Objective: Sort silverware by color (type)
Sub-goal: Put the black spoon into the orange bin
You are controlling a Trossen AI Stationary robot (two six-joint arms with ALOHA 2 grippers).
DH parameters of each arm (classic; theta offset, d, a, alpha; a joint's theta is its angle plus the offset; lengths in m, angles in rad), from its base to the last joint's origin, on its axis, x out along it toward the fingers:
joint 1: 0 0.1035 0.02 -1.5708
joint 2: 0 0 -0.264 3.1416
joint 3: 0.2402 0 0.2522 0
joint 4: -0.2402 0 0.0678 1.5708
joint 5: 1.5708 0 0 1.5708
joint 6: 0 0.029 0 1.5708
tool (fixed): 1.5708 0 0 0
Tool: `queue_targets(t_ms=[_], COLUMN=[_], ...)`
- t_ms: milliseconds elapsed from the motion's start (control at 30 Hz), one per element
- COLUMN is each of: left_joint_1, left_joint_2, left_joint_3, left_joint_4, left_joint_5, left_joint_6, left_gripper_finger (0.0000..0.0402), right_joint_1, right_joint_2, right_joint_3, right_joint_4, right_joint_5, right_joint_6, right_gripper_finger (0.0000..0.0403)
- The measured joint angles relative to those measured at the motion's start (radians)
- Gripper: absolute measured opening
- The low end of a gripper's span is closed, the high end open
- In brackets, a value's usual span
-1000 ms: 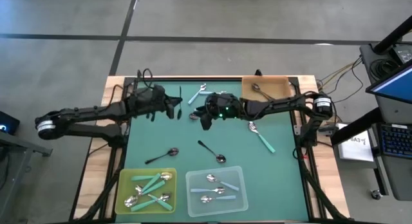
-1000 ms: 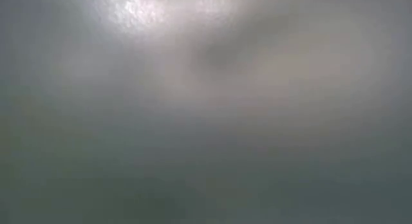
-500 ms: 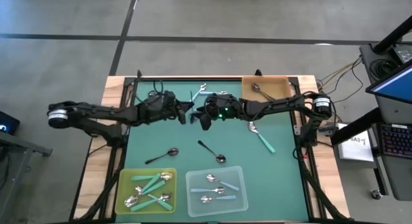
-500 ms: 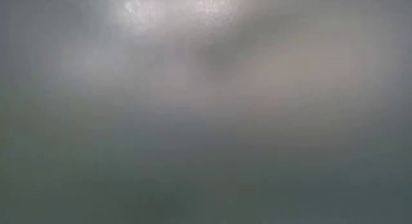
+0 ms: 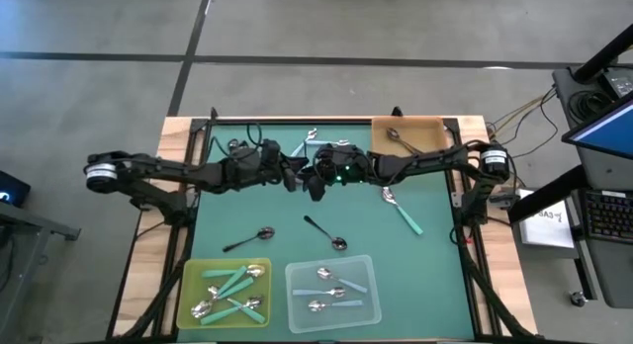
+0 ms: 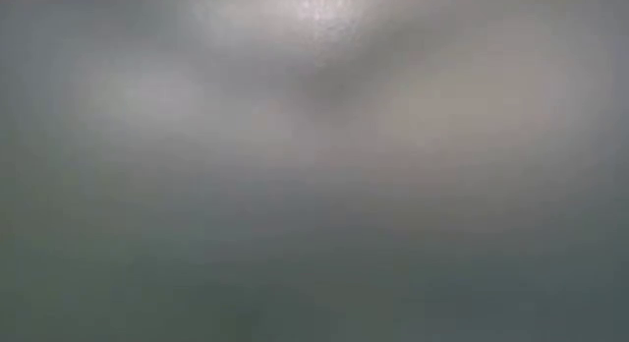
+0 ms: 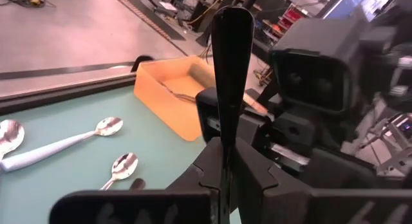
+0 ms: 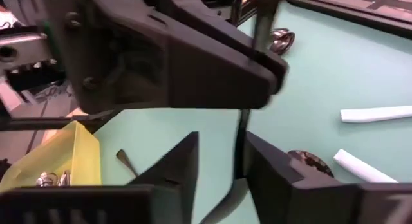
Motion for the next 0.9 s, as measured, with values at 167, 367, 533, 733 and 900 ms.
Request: queue_targets(t_ms=[167, 367, 533, 733, 900], left_joint_1=[0.000, 0.000, 0.003, 0.002, 0.001], left_joint_2=[-0.012, -0.013, -0.015, -0.026, -0.051], left_joint_3=[0.000, 0.000, -0.002, 0.007, 0.008], left_joint_4=[-0.002, -0.008, -0.014, -0.071, -0.100], left_joint_5=[-0.001, 0.000, 0.060, 0.085, 0.083], left_joint_6=[0.001, 0.002, 0.047, 0.085, 0.089], left_gripper_finger=[0.0000, 0.0004, 0.0040, 0.0077, 0.0082], right_joint_1=[-0.008, -0.021, -0.044, -0.114, -0.194], right_joint_2=[0.000, 0.000, -0.007, -0.032, -0.044], right_joint_3=[0.000, 0.007, 0.048, 0.132, 0.219], right_joint_4=[-0.002, -0.029, -0.177, -0.462, -0.846], right_joint_5=[0.001, -0.007, -0.011, 0.050, 0.252], right_joint_6=[-0.003, -0.030, -0.070, -0.148, -0.233], right_gripper_finger=[0.0024, 0.0011, 0.0008, 0.0007, 0.0007])
